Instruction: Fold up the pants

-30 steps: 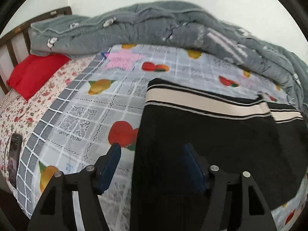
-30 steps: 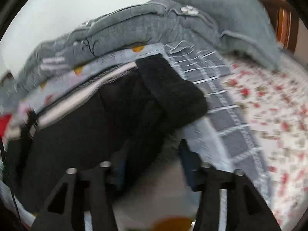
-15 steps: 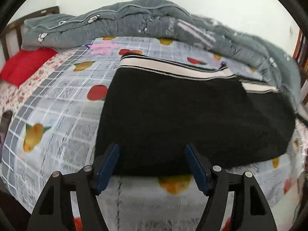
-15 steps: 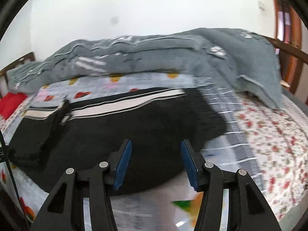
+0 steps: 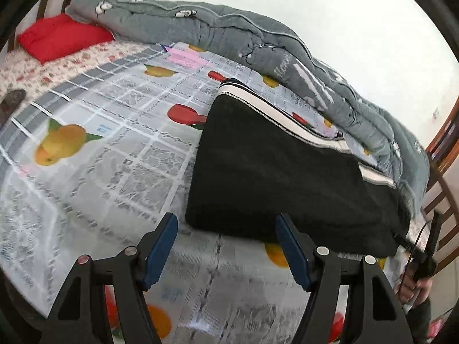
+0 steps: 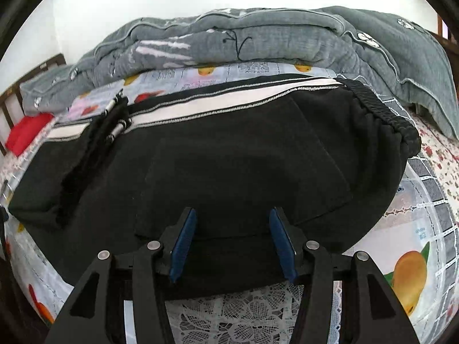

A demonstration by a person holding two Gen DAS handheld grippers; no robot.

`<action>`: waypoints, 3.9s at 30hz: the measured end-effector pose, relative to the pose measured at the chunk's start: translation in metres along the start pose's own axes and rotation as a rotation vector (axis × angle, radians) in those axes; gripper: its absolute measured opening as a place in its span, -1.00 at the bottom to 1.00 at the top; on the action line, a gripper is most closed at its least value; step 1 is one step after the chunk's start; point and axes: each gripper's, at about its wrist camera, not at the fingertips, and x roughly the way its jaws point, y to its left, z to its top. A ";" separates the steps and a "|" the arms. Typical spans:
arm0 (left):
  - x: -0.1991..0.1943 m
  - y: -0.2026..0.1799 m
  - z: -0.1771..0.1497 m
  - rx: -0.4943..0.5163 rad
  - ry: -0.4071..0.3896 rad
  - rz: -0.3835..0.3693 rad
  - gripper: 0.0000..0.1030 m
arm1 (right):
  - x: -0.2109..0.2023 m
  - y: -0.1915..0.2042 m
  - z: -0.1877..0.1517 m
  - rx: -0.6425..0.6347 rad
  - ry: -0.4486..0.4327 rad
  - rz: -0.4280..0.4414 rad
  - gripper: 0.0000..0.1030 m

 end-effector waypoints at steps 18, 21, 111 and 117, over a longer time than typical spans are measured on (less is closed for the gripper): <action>0.014 0.013 -0.001 -0.140 0.007 -0.190 0.39 | 0.001 0.005 -0.011 0.028 -0.033 -0.026 0.20; 0.018 0.009 0.004 -0.136 0.009 -0.181 0.42 | 0.002 0.004 -0.011 0.028 -0.033 -0.024 0.20; 0.010 -0.267 -0.042 0.597 -0.072 -0.290 0.61 | -0.065 -0.078 0.013 0.197 -0.064 0.269 0.24; 0.032 -0.197 -0.053 0.452 0.069 -0.105 0.61 | -0.011 -0.043 0.026 0.274 0.037 0.444 0.13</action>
